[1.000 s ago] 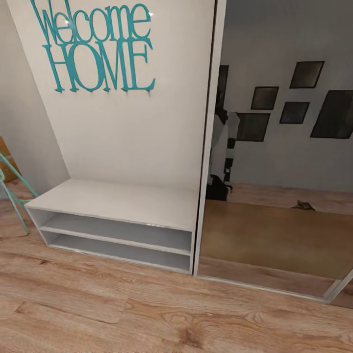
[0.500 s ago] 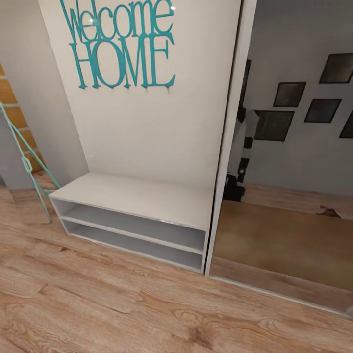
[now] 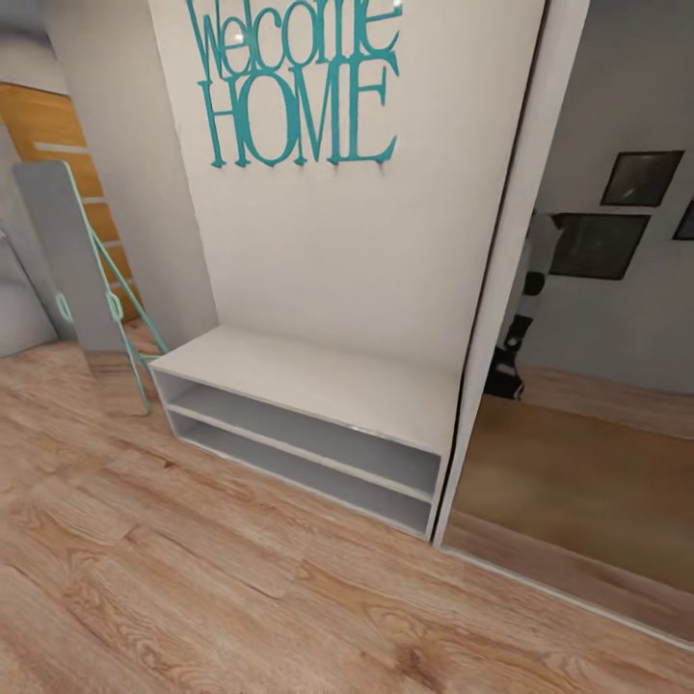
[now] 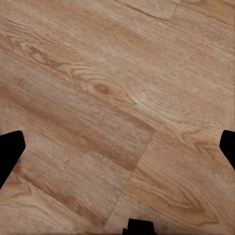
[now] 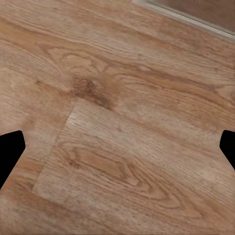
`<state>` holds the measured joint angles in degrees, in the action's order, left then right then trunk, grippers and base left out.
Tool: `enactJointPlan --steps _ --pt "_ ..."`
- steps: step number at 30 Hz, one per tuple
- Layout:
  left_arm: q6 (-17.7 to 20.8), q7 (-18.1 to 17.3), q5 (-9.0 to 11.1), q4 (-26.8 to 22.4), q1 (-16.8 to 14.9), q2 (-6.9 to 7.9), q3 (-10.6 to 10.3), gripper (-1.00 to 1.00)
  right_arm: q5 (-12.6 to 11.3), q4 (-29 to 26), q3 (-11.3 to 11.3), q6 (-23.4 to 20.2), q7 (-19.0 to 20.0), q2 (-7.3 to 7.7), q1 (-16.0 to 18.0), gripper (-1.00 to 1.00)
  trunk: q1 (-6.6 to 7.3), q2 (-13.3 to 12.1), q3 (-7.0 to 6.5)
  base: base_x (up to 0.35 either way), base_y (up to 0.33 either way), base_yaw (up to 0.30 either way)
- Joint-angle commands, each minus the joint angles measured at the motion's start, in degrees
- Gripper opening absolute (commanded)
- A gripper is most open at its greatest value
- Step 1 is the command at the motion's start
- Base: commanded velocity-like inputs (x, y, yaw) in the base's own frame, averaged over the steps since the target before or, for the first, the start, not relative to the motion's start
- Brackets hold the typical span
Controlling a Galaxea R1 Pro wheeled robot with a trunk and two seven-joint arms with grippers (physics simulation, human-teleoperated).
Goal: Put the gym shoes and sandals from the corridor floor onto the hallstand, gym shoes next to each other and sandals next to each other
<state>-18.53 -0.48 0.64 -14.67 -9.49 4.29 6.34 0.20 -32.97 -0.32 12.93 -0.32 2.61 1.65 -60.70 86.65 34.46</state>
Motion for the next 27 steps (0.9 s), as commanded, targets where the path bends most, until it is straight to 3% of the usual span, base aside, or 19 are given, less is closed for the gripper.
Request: enactJointPlan --steps 1,10,27 --pt "-0.19 -0.05 0.06 0.09 -0.06 -0.03 0.14 1.0 0.01 0.01 -0.03 0.17 -0.03 0.01 0.01 1.0 -0.22 0.44 0.27 0.0 0.0 0.271" --pt "-0.19 -0.05 0.06 0.26 -0.09 -0.07 0.16 1.0 0.02 -0.02 -0.03 0.17 -0.03 0.0 0.01 1.0 -2.2 4.05 2.16 0.0 0.0 0.238" --pt "-0.19 -0.05 0.06 0.35 -0.09 -0.09 0.18 1.0 -0.03 -0.07 -0.03 0.17 -0.02 0.03 0.02 1.0 -5.93 10.87 5.29 0.0 0.0 0.063"
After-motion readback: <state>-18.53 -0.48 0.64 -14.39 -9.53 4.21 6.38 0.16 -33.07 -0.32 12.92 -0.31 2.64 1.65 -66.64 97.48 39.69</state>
